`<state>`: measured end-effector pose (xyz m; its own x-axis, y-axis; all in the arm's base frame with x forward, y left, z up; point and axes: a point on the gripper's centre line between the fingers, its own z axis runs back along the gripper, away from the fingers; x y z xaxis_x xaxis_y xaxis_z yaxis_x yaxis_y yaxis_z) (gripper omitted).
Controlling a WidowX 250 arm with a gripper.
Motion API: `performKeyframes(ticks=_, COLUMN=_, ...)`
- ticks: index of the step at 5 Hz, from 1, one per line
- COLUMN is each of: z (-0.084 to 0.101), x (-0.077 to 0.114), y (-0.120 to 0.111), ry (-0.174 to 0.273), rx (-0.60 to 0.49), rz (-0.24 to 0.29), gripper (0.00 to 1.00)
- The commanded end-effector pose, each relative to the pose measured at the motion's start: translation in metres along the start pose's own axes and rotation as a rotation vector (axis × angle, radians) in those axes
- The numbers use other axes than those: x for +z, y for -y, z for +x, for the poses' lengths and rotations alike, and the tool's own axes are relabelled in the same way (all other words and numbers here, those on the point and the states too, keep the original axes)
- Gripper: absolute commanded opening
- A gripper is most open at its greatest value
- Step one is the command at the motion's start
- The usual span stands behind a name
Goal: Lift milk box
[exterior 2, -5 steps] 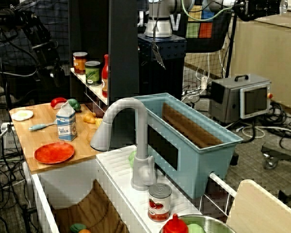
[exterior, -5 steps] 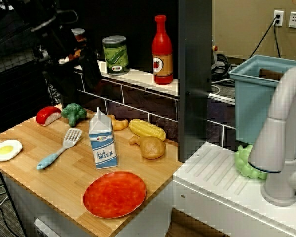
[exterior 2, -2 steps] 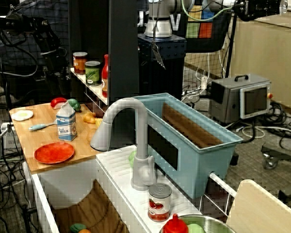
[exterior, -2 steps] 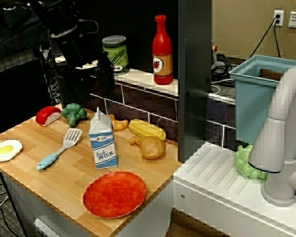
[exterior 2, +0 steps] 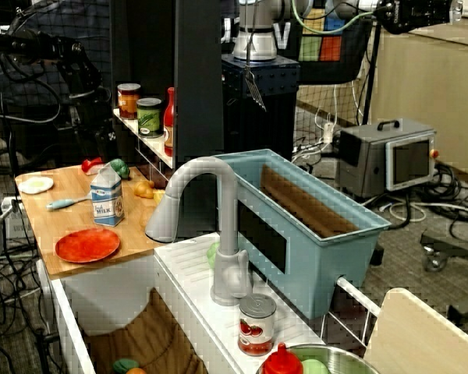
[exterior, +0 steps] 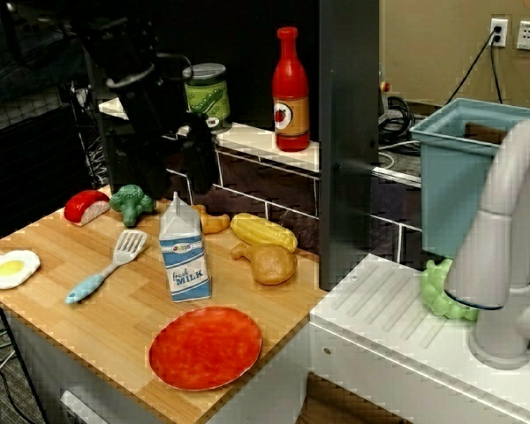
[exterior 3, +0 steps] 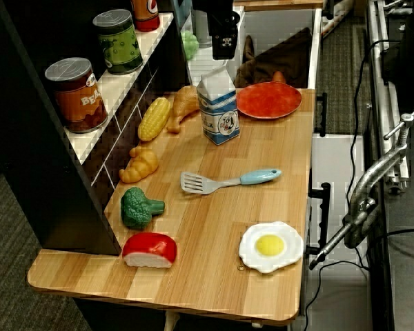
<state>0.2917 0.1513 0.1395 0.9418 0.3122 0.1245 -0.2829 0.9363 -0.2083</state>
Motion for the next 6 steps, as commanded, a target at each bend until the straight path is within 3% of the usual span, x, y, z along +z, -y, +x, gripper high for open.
performKeyframes(ticks=1, z=0.002, x=-0.003, y=0.006, ry=0.063, rx=-0.001, rz=0.043, gripper=1.0)
performKeyframes(ticks=5, z=0.004, x=-0.004, y=0.004, ry=0.042, rx=0.04, rz=0.04, gripper=1.0)
performKeyframes(ticks=6, z=0.006, x=0.008, y=0.007, ry=0.031, rx=0.041, rz=0.027, gripper=1.0)
